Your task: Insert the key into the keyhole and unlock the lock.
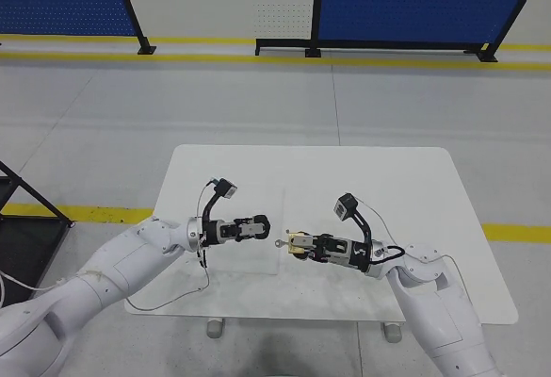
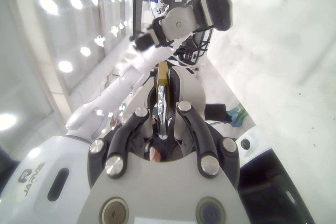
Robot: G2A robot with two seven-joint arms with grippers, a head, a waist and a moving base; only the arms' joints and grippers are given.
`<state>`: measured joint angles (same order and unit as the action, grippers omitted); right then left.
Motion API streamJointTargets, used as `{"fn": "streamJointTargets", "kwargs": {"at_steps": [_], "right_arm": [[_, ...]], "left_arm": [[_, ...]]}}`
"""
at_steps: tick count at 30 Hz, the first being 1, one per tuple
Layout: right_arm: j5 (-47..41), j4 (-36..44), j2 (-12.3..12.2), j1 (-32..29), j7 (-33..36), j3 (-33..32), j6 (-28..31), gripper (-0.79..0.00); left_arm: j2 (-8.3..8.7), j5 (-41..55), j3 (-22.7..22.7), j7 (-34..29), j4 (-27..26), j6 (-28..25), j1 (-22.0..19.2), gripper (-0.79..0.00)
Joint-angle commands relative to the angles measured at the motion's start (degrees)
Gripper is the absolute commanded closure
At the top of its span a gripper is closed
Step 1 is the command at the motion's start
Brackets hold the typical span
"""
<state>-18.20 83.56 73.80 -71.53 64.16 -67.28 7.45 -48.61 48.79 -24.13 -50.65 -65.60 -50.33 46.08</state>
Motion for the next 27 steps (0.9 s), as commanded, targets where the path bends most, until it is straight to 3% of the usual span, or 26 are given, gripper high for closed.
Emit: {"fn": "streamJointTargets", "kwargs": {"at_steps": [1, 5, 13, 27], "right_arm": [[0.0, 0.0, 0.0, 0.0, 0.0, 0.0, 0.0, 0.0], [0.0, 0.0, 0.0, 0.0, 0.0, 0.0, 0.0, 0.0], [0.0, 0.0, 0.0, 0.0, 0.0, 0.0, 0.0, 0.0], [0.0, 0.0, 0.0, 0.0, 0.0, 0.0, 0.0, 0.0]], "left_arm": [[0.24, 4.5, -0.9, -5.3, -0.2, 3.2, 0.2, -0.785], [0.27, 9.2, -2.4, -11.7, -0.1, 8.4, 0.7, -0.785], [0.04, 10.3, -5.0, -18.6, -1.3, 15.3, 2.2, -0.785], [-0.2, 7.5, -9.2, -16.2, -5.2, 21.8, 6.4, -0.785]]}}
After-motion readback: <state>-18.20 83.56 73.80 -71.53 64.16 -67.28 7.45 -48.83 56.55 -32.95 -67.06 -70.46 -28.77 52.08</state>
